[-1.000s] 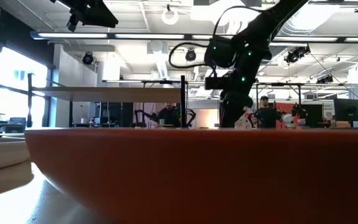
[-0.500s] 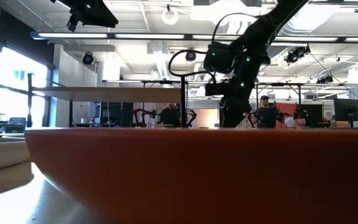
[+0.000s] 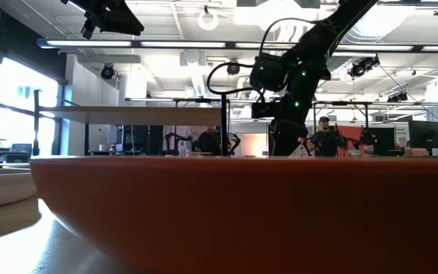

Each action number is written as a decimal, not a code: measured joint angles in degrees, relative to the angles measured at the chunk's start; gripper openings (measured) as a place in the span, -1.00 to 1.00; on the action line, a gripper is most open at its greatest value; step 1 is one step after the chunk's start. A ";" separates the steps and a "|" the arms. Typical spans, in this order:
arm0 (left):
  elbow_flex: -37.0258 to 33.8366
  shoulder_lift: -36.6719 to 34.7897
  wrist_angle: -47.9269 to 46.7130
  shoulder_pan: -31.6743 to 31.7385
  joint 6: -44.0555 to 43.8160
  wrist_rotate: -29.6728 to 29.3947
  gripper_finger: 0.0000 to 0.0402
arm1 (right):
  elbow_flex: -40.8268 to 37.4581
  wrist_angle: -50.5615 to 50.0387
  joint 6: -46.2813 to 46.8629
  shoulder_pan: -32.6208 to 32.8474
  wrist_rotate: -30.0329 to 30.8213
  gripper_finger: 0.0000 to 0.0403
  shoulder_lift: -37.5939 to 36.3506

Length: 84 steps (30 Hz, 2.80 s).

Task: Place and stack plates onto a shelf
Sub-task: Put the light orange plate on the shelf

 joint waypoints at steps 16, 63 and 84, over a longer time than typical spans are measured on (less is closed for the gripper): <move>0.00 0.01 -0.02 0.00 -0.02 0.00 -0.69 | -0.02 -0.19 1.05 0.10 0.87 -0.46 2.68; 0.00 0.02 -0.20 -0.02 0.04 0.00 -0.69 | -0.02 27.22 3.48 0.28 12.80 -1.00 -25.88; 0.00 0.02 -0.17 -0.02 -0.02 0.00 -0.69 | 26.84 25.06 -11.09 0.13 3.02 -1.00 -14.11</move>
